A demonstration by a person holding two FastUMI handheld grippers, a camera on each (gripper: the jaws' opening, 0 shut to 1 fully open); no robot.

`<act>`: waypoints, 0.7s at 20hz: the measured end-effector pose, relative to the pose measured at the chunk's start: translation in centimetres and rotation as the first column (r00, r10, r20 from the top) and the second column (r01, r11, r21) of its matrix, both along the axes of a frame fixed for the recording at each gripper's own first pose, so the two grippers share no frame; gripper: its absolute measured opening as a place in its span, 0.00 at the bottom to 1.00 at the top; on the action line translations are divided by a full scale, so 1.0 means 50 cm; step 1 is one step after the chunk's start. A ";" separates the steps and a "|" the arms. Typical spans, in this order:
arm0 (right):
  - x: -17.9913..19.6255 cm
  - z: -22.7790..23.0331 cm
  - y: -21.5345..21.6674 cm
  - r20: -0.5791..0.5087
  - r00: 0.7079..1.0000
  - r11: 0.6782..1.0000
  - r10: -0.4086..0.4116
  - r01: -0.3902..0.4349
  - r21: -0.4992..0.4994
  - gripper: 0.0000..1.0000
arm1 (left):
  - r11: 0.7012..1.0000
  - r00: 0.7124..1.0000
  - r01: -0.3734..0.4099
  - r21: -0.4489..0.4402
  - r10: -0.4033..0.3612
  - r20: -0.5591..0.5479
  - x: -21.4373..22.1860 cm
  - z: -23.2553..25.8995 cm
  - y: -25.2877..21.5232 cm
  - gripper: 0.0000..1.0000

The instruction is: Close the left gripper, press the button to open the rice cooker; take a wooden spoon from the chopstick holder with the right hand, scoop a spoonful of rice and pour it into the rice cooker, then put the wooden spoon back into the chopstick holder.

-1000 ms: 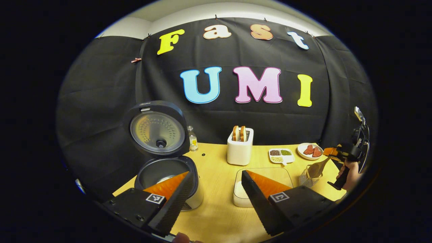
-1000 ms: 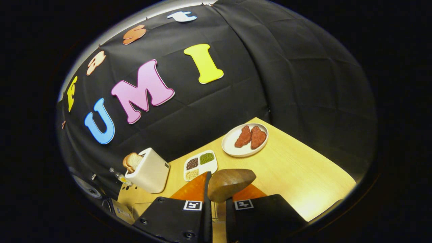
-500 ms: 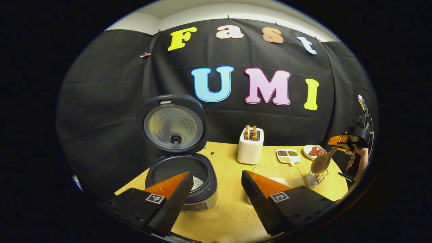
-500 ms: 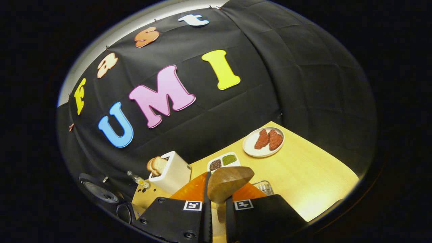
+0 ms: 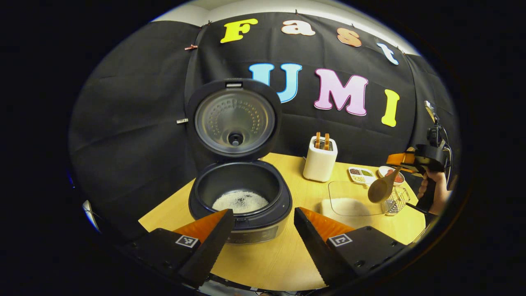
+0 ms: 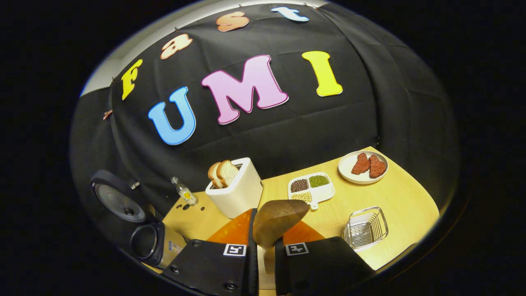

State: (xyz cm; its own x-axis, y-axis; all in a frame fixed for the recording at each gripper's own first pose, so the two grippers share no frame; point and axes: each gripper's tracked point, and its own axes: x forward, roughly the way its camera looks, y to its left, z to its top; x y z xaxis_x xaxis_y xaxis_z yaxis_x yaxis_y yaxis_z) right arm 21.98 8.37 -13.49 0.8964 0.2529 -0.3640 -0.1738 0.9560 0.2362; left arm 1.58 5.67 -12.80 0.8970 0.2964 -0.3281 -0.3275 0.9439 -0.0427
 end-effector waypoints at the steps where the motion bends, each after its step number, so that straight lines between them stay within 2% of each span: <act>1: 0.005 -0.021 0.005 0.003 1.000 0.999 0.007 -0.007 -0.031 0.20 | 1.000 1.000 0.002 -0.008 -0.002 -0.009 0.000 -0.015 0.005 0.99; 4: 0.004 -0.077 0.013 0.010 1.000 0.993 0.015 -0.014 -0.119 0.20 | 1.000 1.000 -0.005 -0.028 0.004 -0.028 -0.003 -0.057 0.026 0.99; 5: 0.001 -0.100 0.017 -0.004 1.000 0.991 0.015 -0.016 -0.133 0.15 | 0.999 0.999 -0.007 -0.040 0.005 -0.035 -0.004 -0.070 0.030 0.99; 6: -0.008 -0.122 0.026 -0.024 1.000 0.991 0.019 -0.022 -0.133 0.20 | 0.999 0.999 -0.004 -0.054 0.002 -0.042 -0.002 -0.080 0.033 0.99; 9: -0.018 -0.130 0.059 -0.026 0.999 0.992 0.019 -0.022 -0.124 0.20 | 0.998 0.999 -0.005 -0.062 0.003 -0.039 -0.013 -0.086 0.042 0.96; 13: -0.054 -0.153 0.130 -0.088 0.994 0.995 0.057 -0.064 -0.079 0.20 | 0.998 1.000 0.002 -0.064 -0.004 -0.027 -0.030 -0.080 0.050 0.96; 14: -0.058 -0.153 0.145 -0.097 0.993 0.995 0.063 -0.069 -0.068 0.15 | 0.998 0.999 0.005 -0.061 -0.007 -0.033 -0.034 -0.081 0.053 0.96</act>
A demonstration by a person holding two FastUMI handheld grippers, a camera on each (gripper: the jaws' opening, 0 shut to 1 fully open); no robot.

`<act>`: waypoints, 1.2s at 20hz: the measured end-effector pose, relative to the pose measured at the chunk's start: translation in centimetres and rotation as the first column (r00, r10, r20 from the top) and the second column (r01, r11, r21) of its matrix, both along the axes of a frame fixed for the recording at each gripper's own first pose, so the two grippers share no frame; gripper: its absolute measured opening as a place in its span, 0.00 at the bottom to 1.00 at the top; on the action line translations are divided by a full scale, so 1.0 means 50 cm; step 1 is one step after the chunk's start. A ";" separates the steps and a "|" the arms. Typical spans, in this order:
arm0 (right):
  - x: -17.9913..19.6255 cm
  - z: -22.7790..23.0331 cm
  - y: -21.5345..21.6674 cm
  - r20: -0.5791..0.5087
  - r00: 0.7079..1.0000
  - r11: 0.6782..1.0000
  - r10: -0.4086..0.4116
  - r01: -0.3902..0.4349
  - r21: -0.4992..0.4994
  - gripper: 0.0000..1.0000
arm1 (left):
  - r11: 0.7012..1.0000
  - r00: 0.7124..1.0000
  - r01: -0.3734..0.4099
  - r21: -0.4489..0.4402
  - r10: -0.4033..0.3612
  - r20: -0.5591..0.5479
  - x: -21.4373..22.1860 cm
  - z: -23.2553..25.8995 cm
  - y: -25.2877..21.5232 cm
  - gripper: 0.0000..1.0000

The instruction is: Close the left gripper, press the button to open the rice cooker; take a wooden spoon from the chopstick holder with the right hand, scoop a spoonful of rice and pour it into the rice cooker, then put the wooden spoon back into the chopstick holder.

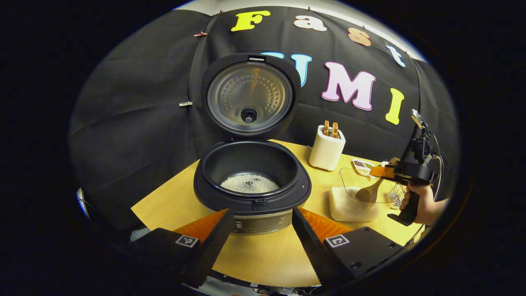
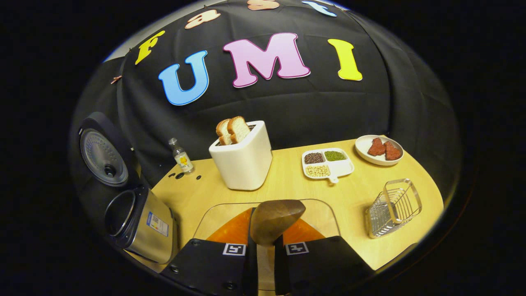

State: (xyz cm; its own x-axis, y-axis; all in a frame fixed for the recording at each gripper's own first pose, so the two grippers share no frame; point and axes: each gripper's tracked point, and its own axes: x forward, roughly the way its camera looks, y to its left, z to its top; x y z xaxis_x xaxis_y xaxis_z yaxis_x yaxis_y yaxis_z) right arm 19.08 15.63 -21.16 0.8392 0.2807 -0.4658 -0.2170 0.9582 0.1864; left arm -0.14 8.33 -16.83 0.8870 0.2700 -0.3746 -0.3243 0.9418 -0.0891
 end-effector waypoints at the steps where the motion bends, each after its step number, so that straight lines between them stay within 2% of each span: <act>1: -0.004 -0.002 0.014 -0.016 1.000 1.000 0.001 -0.001 0.015 0.20 | 1.000 1.000 -0.002 0.010 0.002 -0.003 -0.006 -0.001 0.006 0.96; 3: -0.013 -0.008 0.043 -0.068 0.998 0.998 -0.004 0.008 0.066 0.20 | 1.000 1.000 0.001 0.018 -0.001 0.002 -0.015 0.006 0.015 0.96; 4: -0.018 -0.007 0.060 -0.094 0.996 0.995 -0.005 0.014 0.095 0.16 | 1.000 1.000 0.001 0.019 -0.001 0.008 -0.019 0.012 0.021 0.96; 5: -0.020 -0.006 0.071 -0.118 0.993 0.993 -0.009 0.023 0.118 0.20 | 1.000 1.000 0.000 0.015 0.000 0.012 -0.025 0.015 0.026 0.96; 6: -0.021 -0.006 0.079 -0.135 0.991 0.991 -0.014 0.032 0.133 0.20 | 1.000 1.000 -0.003 0.008 0.003 0.017 -0.028 0.019 0.031 0.94; 8: -0.029 0.000 0.092 -0.162 0.987 0.986 -0.022 0.048 0.158 0.20 | 1.000 0.999 -0.011 -0.009 0.011 0.030 -0.036 0.026 0.038 0.96; 11: -0.037 0.013 0.095 -0.189 0.981 0.975 -0.040 0.079 0.206 0.20 | 1.000 0.999 -0.013 -0.021 0.014 0.044 -0.044 0.030 0.045 0.96; 12: -0.034 0.015 0.088 -0.193 0.980 0.972 -0.050 0.092 0.215 0.15 | 1.000 0.999 -0.012 -0.017 0.013 0.045 -0.047 0.033 0.048 0.96; 13: -0.032 0.016 0.076 -0.199 0.978 0.969 -0.063 0.107 0.222 0.20 | 1.000 0.999 -0.010 -0.011 0.011 0.047 -0.048 0.036 0.052 0.96; 14: -0.030 0.015 0.061 -0.205 0.975 0.964 -0.081 0.129 0.233 0.21 | 1.000 0.999 -0.008 -0.005 0.008 0.051 -0.050 0.042 0.056 0.96; 19: -0.032 0.012 -0.037 -0.267 0.936 0.901 -0.229 0.308 0.306 0.20 | 1.000 0.997 -0.002 0.015 0.001 0.073 -0.054 0.072 0.071 0.96; 24: -0.033 0.035 -0.108 -0.346 0.882 0.796 -0.319 0.448 0.408 0.20 | 0.999 0.996 0.019 0.044 -0.023 0.090 -0.051 0.095 0.080 0.96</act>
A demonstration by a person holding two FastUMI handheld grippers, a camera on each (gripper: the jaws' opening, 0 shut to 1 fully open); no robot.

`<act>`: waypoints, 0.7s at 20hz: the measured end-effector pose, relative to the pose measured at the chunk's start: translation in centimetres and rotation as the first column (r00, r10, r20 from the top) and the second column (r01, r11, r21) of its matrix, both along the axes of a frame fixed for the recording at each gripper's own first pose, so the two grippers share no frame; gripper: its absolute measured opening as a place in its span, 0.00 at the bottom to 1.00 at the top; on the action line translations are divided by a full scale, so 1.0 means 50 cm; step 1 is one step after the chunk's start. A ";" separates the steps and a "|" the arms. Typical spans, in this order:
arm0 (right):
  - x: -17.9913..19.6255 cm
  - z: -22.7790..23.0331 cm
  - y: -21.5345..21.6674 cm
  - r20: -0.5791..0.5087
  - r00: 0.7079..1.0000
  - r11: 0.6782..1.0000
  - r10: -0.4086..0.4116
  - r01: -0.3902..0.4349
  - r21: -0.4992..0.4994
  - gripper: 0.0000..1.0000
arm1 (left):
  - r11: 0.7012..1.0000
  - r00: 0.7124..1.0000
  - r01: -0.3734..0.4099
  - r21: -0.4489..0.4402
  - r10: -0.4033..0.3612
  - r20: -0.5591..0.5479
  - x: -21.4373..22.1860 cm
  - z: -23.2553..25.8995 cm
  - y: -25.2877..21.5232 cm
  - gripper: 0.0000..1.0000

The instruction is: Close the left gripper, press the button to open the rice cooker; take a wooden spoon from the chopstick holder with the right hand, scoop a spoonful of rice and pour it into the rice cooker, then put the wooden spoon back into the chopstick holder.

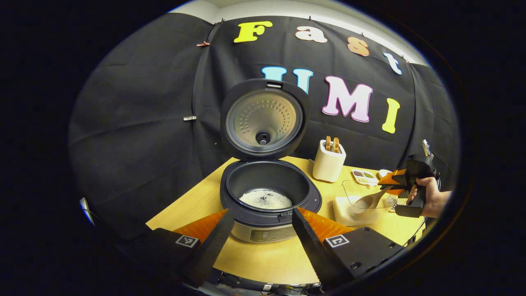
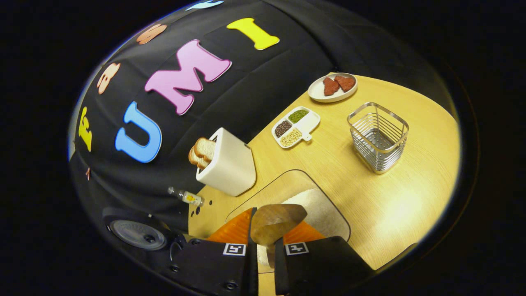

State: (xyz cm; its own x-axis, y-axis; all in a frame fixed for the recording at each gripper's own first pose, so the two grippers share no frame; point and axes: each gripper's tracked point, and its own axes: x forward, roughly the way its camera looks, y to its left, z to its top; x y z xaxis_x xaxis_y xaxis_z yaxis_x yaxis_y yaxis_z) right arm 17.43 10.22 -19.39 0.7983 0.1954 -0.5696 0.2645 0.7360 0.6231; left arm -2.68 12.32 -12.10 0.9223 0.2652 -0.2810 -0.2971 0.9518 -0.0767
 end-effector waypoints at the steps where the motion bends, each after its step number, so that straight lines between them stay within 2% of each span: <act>1: -0.001 0.009 -0.006 -0.001 1.000 0.999 -0.019 0.019 0.027 0.20 | 1.000 1.000 0.003 0.004 -0.003 0.003 0.001 0.002 0.000 0.96; 9: 0.017 0.105 0.002 -0.011 0.996 0.966 -0.091 0.090 0.243 0.20 | 1.000 0.999 0.011 -0.004 -0.010 0.052 0.008 0.031 0.001 0.96; 14: 0.025 0.174 0.069 -0.009 0.998 0.929 -0.067 0.066 0.364 0.20 | 1.000 0.996 -0.016 -0.019 0.018 0.083 -0.002 0.047 0.022 0.96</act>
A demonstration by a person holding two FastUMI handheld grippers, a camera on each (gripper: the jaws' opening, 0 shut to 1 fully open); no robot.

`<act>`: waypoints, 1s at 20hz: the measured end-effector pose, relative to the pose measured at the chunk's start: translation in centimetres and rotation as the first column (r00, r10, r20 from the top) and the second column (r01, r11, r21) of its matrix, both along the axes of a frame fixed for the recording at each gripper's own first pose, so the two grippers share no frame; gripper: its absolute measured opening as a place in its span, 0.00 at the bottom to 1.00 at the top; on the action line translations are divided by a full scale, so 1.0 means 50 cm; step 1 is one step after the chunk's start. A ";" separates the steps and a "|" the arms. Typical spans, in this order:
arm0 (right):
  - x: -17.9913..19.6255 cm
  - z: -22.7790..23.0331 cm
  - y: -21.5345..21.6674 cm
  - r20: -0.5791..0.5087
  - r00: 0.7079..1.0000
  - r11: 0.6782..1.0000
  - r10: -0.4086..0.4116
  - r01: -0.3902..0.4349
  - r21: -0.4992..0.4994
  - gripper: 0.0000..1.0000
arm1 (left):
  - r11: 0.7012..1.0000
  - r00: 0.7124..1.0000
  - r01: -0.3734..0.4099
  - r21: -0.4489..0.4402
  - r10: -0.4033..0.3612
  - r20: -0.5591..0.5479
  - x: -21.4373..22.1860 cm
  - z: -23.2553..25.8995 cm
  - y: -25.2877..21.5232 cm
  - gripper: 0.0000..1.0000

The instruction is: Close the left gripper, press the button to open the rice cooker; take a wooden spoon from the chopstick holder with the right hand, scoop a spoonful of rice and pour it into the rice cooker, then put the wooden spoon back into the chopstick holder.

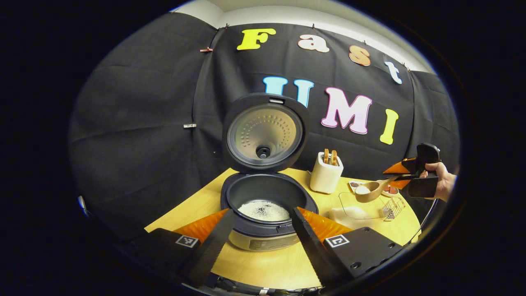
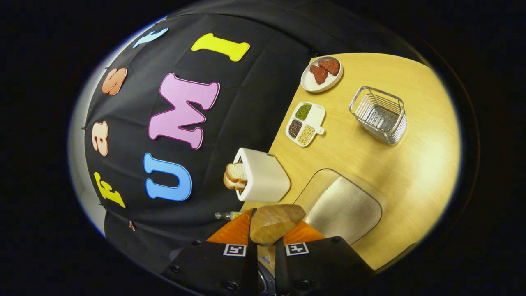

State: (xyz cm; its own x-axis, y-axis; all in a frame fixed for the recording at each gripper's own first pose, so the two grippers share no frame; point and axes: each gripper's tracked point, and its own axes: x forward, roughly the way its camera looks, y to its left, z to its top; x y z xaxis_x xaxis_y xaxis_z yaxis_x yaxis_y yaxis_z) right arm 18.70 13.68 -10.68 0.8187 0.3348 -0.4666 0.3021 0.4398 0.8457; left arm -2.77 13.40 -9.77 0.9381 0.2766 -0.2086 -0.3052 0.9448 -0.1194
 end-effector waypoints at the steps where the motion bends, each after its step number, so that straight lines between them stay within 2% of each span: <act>1: -0.001 0.014 0.021 0.006 1.000 1.000 0.014 -0.014 0.019 0.20 | 1.000 1.000 -0.006 -0.002 0.006 0.005 -0.003 0.004 0.006 0.96; 7: -0.023 0.080 0.174 0.037 0.991 0.986 0.129 -0.132 0.099 0.20 | 0.997 0.997 -0.068 -0.023 0.068 0.020 -0.024 0.003 0.063 0.96; 12: -0.055 0.093 0.316 0.080 0.965 0.964 0.251 -0.256 0.073 0.20 | 0.992 0.993 -0.116 -0.050 0.118 0.024 -0.047 -0.004 0.102 0.96; 15: -0.072 0.092 0.395 0.126 0.931 0.939 0.344 -0.345 -0.015 0.20 | 0.990 0.991 -0.132 -0.057 0.133 0.018 -0.056 -0.010 0.117 0.95; 20: -0.090 0.101 0.493 0.229 0.846 0.870 0.481 -0.429 -0.243 0.19 | 0.985 0.988 -0.150 -0.085 0.152 0.016 -0.068 -0.020 0.135 0.95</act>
State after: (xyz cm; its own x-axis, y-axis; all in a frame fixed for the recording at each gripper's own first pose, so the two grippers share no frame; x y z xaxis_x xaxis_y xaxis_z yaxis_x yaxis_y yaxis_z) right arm 14.21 38.31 -5.64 0.6968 0.6350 -0.3337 -0.2005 0.6190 0.7594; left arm -6.18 20.17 -10.78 0.8916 0.3979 -0.2161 -0.4399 0.8745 -0.2044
